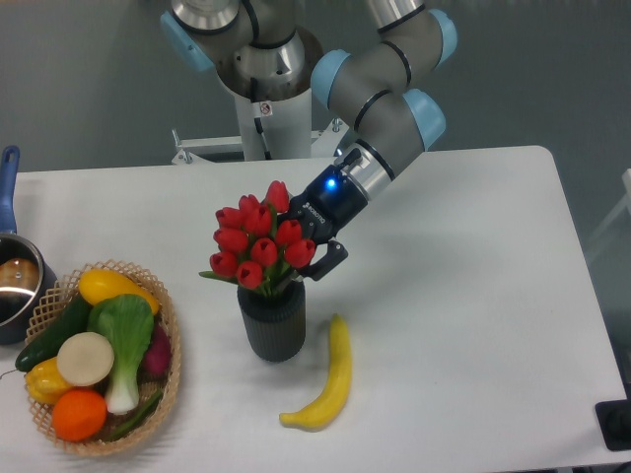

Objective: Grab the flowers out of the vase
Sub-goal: 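Close the gripper on the tulip stems, then lift the gripped tulips straight up out of the black vase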

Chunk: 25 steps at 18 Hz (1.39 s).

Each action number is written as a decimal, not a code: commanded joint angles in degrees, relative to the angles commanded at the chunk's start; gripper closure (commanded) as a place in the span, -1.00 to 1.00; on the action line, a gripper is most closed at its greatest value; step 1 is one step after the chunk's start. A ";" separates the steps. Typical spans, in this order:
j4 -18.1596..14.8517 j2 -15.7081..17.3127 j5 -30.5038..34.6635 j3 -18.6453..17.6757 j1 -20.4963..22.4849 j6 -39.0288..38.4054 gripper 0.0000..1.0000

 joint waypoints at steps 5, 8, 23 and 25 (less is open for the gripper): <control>-0.17 0.00 -4.49 0.00 0.18 -0.09 -0.10; -0.09 0.00 -4.83 0.09 0.18 -0.35 -0.05; -0.09 4.48 -10.11 4.74 0.79 -13.61 -0.07; -0.09 5.36 -10.20 5.80 0.79 -15.98 -0.07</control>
